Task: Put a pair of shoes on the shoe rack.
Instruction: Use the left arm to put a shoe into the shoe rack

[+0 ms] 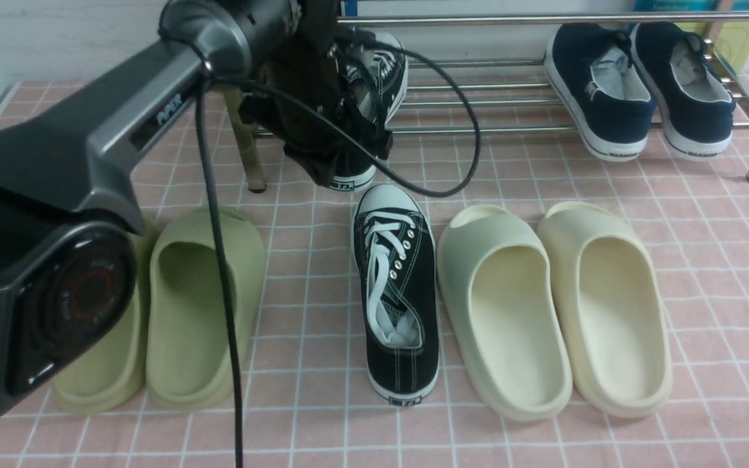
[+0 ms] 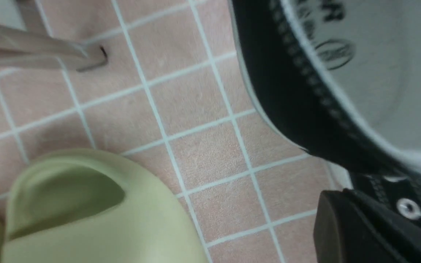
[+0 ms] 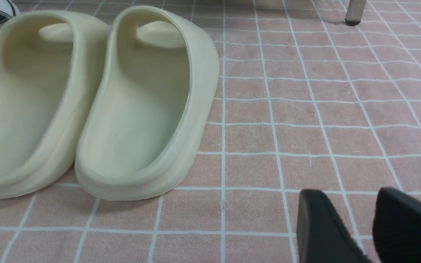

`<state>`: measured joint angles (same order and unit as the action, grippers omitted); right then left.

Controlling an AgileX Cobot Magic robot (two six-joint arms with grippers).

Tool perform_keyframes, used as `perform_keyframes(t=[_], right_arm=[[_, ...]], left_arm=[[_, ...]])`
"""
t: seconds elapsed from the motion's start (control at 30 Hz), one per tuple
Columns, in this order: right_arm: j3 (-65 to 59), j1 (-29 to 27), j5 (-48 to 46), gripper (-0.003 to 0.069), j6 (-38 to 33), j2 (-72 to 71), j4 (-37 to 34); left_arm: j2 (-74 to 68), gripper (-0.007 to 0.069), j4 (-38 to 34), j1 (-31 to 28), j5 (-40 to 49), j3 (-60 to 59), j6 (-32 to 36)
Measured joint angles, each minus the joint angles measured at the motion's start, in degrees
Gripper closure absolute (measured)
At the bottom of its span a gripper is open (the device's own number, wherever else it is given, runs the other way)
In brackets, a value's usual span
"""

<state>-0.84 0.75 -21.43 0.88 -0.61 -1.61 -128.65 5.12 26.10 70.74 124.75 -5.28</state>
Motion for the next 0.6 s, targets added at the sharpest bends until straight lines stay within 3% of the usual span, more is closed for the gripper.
perform_keyframes(t=[0.23,0.47,0.6], right_arm=[[0.00,0.00,0.00,0.0421,0.00,0.00,0.00],[0.00,0.00,0.00,0.0421,0.00,0.00,0.00],[0.00,0.00,0.00,0.0421,0.00,0.00,0.00]], left_arm=[[-1.62,0.0622,-0.49,0.05,-4.46,-0.12,-0.42],[-1.62,0.0620,-1.02,0.11,-18.98,-0.23,-5.02],[-1.70,0.0619,-1.02,0.11,-19.44,-0.24,-6.00]])
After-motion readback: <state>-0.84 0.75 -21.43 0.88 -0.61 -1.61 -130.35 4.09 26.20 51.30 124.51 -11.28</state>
